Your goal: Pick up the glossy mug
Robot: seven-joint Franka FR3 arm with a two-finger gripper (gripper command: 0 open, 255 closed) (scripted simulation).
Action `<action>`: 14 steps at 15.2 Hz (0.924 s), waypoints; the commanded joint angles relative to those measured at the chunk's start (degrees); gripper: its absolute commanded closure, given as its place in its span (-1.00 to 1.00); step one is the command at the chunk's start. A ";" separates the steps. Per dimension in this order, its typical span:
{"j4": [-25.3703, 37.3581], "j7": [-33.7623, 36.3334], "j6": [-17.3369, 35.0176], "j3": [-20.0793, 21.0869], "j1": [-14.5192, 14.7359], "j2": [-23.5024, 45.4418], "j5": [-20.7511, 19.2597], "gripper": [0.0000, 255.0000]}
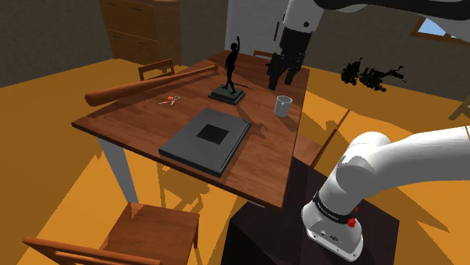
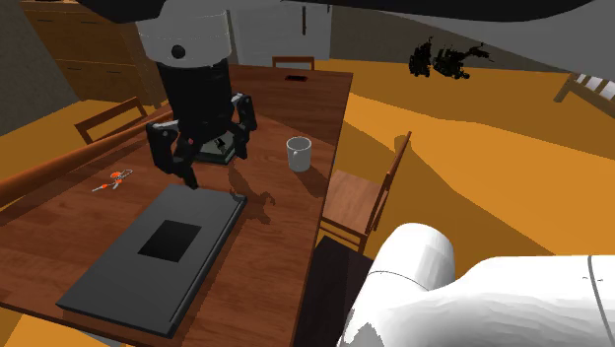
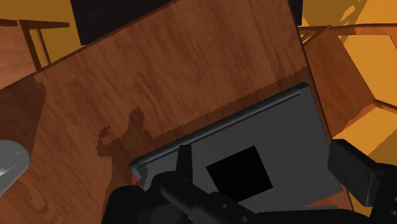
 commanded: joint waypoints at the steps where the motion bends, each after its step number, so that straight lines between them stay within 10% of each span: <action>1: 0.00 0.00 0.00 0.00 0.00 0.00 0.00 -1.00; 14: -3.06 -15.15 14.11 -14.54 -5.07 10.26 -7.68 -1.00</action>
